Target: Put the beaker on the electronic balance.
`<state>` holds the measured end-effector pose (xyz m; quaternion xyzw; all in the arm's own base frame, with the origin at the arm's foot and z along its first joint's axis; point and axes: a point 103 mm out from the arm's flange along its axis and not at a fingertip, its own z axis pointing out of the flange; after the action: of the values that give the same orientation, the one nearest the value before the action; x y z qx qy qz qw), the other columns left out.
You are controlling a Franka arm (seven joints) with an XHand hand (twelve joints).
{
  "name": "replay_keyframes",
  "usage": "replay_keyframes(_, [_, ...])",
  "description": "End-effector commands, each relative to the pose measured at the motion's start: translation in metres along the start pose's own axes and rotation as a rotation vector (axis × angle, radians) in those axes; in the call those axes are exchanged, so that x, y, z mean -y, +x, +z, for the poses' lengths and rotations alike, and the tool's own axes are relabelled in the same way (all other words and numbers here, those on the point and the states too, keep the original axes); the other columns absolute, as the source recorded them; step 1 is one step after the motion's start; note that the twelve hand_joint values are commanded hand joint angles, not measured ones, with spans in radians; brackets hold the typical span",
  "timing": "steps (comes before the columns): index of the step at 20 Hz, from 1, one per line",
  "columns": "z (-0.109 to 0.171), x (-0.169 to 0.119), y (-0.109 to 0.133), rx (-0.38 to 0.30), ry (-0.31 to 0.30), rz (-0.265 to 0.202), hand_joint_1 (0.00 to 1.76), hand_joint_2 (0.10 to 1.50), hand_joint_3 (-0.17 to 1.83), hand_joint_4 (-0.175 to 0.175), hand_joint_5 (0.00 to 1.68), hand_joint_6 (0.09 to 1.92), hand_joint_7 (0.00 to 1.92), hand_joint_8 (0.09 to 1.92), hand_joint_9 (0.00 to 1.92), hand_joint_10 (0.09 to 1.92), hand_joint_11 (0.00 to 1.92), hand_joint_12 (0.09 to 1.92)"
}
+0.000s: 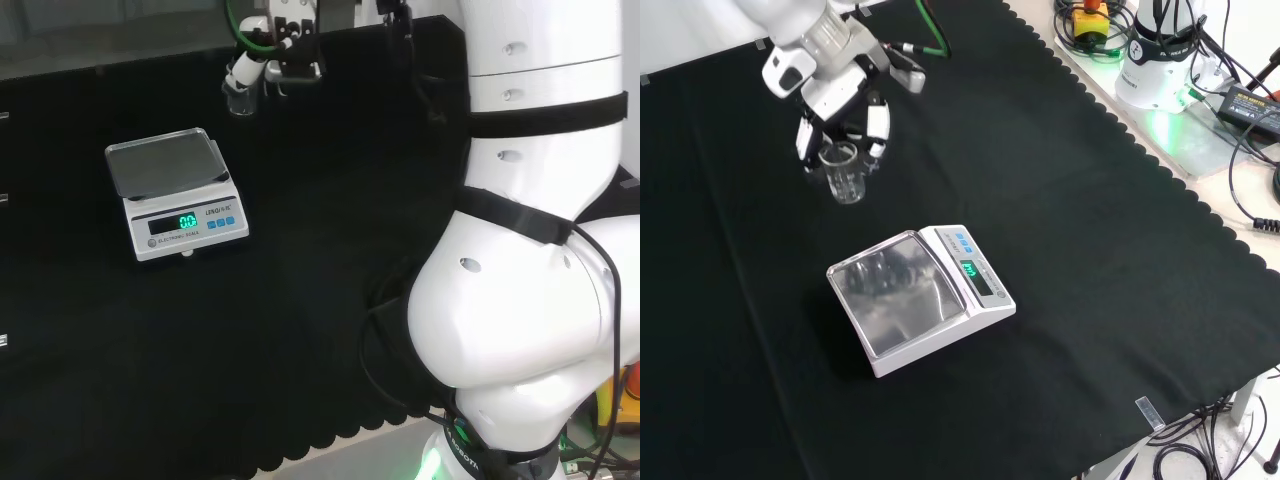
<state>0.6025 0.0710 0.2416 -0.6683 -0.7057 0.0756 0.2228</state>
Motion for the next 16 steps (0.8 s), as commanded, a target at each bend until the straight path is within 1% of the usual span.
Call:
replay_keyframes(1, [0.018,-0.016,0.041,0.035,0.048,-0.065,0.97,0.91,0.52,-0.175,0.69,0.85,0.99,0.90,1.51,0.34,1.60,0.58])
replay_keyframes(5, [0.023,-0.020,0.059,0.072,0.054,-0.089,0.97,0.91,0.52,-0.175,0.69,0.85,0.99,0.90,1.51,0.34,1.61,0.58])
replay_keyframes(10, [0.030,-0.019,0.077,0.107,0.062,-0.107,0.97,0.91,0.52,-0.175,0.70,0.85,0.99,0.90,1.51,0.35,1.61,0.58])
replay_keyframes(16, [0.042,-0.014,0.093,0.153,0.052,-0.114,0.97,0.91,0.52,-0.175,0.70,0.85,1.00,0.90,1.52,0.35,1.61,0.58])
